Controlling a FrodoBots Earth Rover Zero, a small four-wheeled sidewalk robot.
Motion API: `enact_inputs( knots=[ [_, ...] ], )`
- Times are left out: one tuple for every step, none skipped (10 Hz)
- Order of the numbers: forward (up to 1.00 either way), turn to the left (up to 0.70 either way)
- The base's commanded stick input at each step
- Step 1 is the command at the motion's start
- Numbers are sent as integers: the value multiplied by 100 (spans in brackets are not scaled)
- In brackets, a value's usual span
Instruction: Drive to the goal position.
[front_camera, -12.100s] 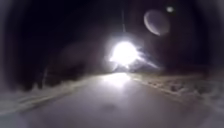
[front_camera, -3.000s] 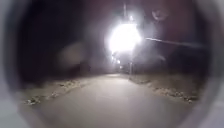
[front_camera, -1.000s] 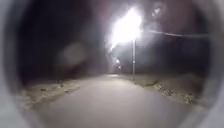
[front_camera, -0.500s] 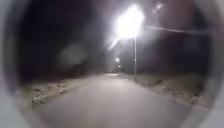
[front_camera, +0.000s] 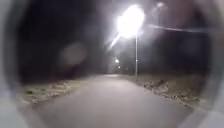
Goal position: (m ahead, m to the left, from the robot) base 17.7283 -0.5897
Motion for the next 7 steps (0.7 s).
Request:
enact_inputs(
  knots=[
    [100, 0],
    [100, 0],
    [100, 0],
    [100, 0],
    [100, 0],
    [100, 0],
    [100, 0]
  ],
)
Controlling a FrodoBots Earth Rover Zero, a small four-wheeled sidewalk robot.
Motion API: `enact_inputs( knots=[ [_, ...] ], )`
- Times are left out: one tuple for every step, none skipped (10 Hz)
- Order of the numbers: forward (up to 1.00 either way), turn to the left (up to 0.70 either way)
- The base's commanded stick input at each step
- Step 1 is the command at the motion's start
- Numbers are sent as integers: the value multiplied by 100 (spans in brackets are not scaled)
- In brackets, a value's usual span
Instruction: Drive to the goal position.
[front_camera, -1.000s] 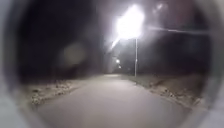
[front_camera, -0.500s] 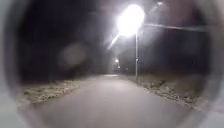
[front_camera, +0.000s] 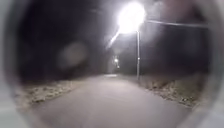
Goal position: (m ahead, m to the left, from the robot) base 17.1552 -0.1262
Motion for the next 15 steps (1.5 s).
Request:
enact_inputs(
  knots=[
    [100, 0],
    [100, 0],
    [100, 0],
    [100, 0],
    [100, 0],
    [100, 0],
    [100, 0],
    [100, 0],
    [100, 0],
    [100, 0],
    [100, 0],
    [100, 0],
    [100, 0],
    [100, 0],
    [100, 0]
  ],
)
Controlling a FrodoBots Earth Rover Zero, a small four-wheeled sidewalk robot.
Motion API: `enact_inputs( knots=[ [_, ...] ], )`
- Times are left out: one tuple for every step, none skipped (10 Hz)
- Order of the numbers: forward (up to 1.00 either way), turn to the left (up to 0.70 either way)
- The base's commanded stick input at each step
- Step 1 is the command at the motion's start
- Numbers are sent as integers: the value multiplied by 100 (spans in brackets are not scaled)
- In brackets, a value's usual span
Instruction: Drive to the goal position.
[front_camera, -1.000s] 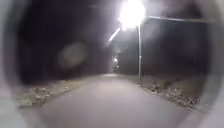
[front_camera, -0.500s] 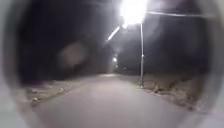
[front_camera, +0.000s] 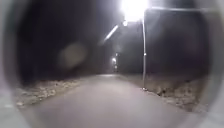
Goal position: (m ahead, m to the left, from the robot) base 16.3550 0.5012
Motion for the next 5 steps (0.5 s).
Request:
enact_inputs(
  knots=[
    [100, 0],
    [100, 0],
    [100, 0],
    [100, 0],
    [100, 0]
  ],
)
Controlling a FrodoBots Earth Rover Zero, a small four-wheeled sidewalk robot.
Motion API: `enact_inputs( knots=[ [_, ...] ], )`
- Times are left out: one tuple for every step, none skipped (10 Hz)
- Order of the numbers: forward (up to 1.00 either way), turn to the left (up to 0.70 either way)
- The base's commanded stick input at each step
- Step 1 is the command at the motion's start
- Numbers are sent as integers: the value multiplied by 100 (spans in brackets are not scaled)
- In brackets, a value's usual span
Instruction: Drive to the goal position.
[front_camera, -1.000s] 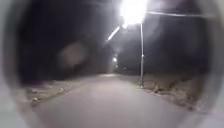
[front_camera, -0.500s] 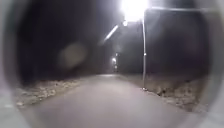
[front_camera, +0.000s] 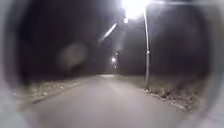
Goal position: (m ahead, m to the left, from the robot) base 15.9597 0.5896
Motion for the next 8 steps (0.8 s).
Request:
enact_inputs(
  knots=[
    [100, 0],
    [100, 0],
    [100, 0],
    [100, 0],
    [100, 0],
    [100, 0],
    [100, 0],
    [100, 0]
  ],
)
